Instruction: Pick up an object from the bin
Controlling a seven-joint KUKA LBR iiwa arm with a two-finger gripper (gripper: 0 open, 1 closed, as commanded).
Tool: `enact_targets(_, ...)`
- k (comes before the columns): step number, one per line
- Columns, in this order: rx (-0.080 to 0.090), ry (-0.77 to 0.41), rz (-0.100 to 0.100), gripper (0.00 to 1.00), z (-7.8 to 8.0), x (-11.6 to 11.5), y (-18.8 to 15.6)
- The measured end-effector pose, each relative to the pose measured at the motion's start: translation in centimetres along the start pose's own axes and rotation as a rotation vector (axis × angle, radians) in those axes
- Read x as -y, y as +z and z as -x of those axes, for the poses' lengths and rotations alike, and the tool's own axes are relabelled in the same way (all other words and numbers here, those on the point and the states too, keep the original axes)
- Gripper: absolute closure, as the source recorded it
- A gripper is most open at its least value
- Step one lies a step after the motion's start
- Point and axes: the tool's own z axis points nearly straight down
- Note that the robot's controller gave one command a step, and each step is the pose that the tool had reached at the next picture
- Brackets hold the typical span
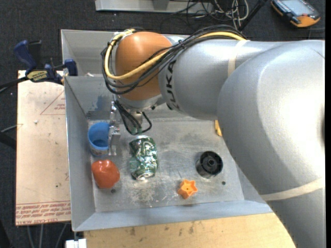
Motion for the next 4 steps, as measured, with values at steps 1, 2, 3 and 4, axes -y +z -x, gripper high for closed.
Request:
enact_targets(1, 0.000, 0.000, 0.000, 1.00, 0.00, 0.01, 0.01)
enact_targets(2, 0.000, 0.000, -0.001, 1.00, -0.05, -0.04, -0.08)
enact_targets(3, 0.000, 0.000, -0.001, 1.00, -0.05, -0.03, -0.08)
enact_targets(4, 0.000, 0.000, 0.000, 1.00, -0.05, -0.02, -0.08)
